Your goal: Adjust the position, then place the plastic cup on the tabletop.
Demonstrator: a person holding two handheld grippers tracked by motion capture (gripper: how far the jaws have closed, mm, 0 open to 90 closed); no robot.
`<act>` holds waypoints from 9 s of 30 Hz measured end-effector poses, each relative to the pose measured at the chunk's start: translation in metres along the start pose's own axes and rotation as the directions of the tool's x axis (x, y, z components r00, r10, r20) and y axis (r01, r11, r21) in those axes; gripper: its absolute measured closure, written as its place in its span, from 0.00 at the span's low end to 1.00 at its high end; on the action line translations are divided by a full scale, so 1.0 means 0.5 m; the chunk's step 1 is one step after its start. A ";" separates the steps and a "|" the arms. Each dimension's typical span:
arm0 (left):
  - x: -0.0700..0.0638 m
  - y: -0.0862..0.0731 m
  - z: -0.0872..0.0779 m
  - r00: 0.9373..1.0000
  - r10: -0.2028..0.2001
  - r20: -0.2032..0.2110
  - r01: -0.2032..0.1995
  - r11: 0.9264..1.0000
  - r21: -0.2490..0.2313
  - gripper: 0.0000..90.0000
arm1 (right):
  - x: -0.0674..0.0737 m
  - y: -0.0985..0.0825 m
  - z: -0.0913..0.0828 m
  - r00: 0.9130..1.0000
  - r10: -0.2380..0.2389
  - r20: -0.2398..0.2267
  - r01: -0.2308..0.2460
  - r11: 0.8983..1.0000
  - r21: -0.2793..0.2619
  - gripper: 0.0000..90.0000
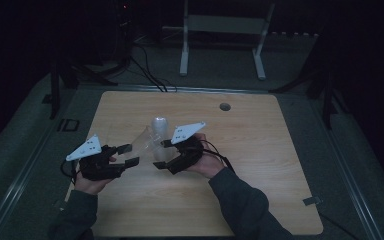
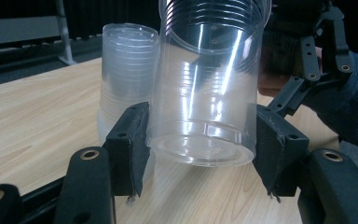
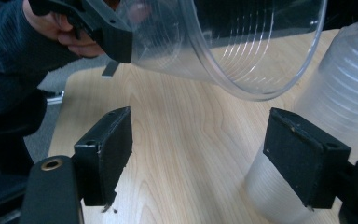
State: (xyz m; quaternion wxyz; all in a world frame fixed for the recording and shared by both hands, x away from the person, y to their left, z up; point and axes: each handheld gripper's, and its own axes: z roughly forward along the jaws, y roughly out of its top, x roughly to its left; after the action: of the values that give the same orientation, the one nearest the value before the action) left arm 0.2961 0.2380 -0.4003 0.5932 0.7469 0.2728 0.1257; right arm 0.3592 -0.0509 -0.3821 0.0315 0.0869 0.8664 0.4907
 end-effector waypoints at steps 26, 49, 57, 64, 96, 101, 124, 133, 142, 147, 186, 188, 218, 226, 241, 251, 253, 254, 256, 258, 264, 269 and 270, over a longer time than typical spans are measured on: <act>0.001 -0.014 -0.003 1.000 -0.015 0.007 0.015 0.998 -0.061 0.47 | 0.006 0.002 0.014 1.000 0.019 0.020 -0.018 0.998 -0.054 0.26; 0.001 -0.030 -0.007 0.999 -0.024 0.025 0.027 0.993 -0.112 0.47 | 0.004 0.008 0.016 0.997 0.075 -0.033 -0.079 0.986 -0.149 0.26; 0.000 -0.033 -0.006 0.999 -0.025 0.038 0.029 0.992 -0.123 0.47 | 0.000 0.006 0.020 0.993 0.101 -0.057 -0.110 0.975 -0.192 0.26; 0.001 -0.035 -0.004 0.998 -0.033 0.046 0.038 0.990 -0.134 0.47 | -0.001 0.008 0.022 0.991 0.107 -0.082 -0.123 0.967 -0.224 0.25; 0.003 -0.041 0.001 0.994 -0.051 0.093 0.067 0.983 -0.174 0.47 | -0.003 0.020 0.033 0.978 0.147 -0.151 -0.188 0.933 -0.306 0.24; 0.002 -0.042 0.005 0.993 -0.050 0.103 0.068 0.983 -0.171 0.47 | -0.003 0.022 0.035 0.975 0.152 -0.162 -0.197 0.929 -0.314 0.24; -0.010 -0.032 0.012 0.999 -0.021 0.038 0.024 0.997 -0.076 0.38 | 0.001 0.023 0.030 0.981 0.137 -0.136 -0.174 0.932 -0.318 0.36; -0.025 -0.021 0.015 0.998 0.028 -0.060 -0.029 0.999 -0.019 0.31 | 0.002 0.024 0.024 0.988 0.123 -0.088 -0.144 0.948 -0.285 0.36; -0.041 -0.011 0.012 0.982 0.078 -0.171 -0.073 0.997 0.037 0.29 | 0.005 0.028 0.022 0.993 0.115 -0.036 -0.120 0.962 -0.246 0.36; -0.049 -0.009 0.010 0.970 0.106 -0.217 -0.093 0.993 0.067 0.29 | 0.007 0.030 0.022 0.993 0.114 -0.020 -0.115 0.966 -0.233 0.36; -0.060 -0.020 0.047 0.969 0.117 -0.216 -0.093 0.988 0.121 0.47 | 0.030 0.047 0.047 0.997 0.075 -0.009 -0.075 0.987 -0.144 0.28; -0.059 -0.020 0.046 0.972 0.106 -0.208 -0.086 0.991 0.106 0.47 | 0.031 0.046 0.046 0.997 0.077 -0.023 -0.079 0.984 -0.160 0.26; -0.047 -0.037 0.053 0.997 -0.028 -0.065 0.025 0.999 -0.033 0.47 | 0.029 0.049 0.029 0.995 0.097 -0.033 -0.103 0.942 -0.320 0.26; -0.044 -0.040 0.054 0.998 -0.034 -0.058 0.033 0.999 -0.031 0.46 | 0.029 0.049 0.028 0.995 0.091 -0.028 -0.096 0.943 -0.320 0.33; -0.044 -0.032 0.033 0.987 0.001 -0.161 -0.001 1.000 -0.003 0.30 | 0.034 0.046 0.027 0.996 0.062 0.062 -0.041 0.955 -0.295 0.34; -0.034 -0.029 -0.001 0.977 -0.010 -0.212 0.003 0.999 -0.033 0.30 | 0.037 0.043 0.028 0.995 0.048 0.088 -0.020 0.957 -0.288 0.34; -0.033 -0.028 -0.005 0.976 -0.012 -0.219 0.004 0.999 -0.037 0.30 | 0.039 0.043 0.030 0.995 0.040 0.094 -0.012 0.959 -0.282 0.34; -0.033 -0.028 -0.006 0.975 -0.015 -0.220 0.006 0.999 -0.039 0.30 | 0.040 0.043 0.031 0.995 0.037 0.096 -0.009 0.960 -0.280 0.34; -0.032 -0.029 -0.008 0.974 -0.016 -0.225 0.008 0.999 -0.038 0.30 | 0.041 0.043 0.033 0.995 0.030 0.098 -0.001 0.961 -0.278 0.34; -0.032 -0.030 -0.009 0.973 -0.018 -0.228 0.009 0.999 -0.039 0.30 | 0.042 0.043 0.035 0.995 0.032 0.099 -0.003 0.960 -0.280 0.34; -0.030 -0.029 -0.017 0.970 -0.022 -0.242 0.010 0.999 -0.049 0.30 | 0.047 0.037 0.040 0.994 0.026 0.108 0.005 0.961 -0.276 0.34; -0.030 -0.028 -0.021 0.968 -0.024 -0.248 0.010 0.998 -0.056 0.30 | 0.047 0.030 0.046 0.994 0.035 0.108 -0.004 0.960 -0.280 0.35; -0.030 -0.028 -0.022 0.968 -0.022 -0.249 0.009 0.998 -0.055 0.30 | 0.047 0.029 0.047 0.993 0.033 0.110 -0.001 0.960 -0.279 0.35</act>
State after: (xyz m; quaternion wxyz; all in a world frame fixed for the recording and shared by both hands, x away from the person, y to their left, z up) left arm 0.2746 0.2406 -0.4085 0.5750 0.7068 0.3476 0.2213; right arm 0.3409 -0.0191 -0.3811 0.0884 0.1169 0.7849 0.6020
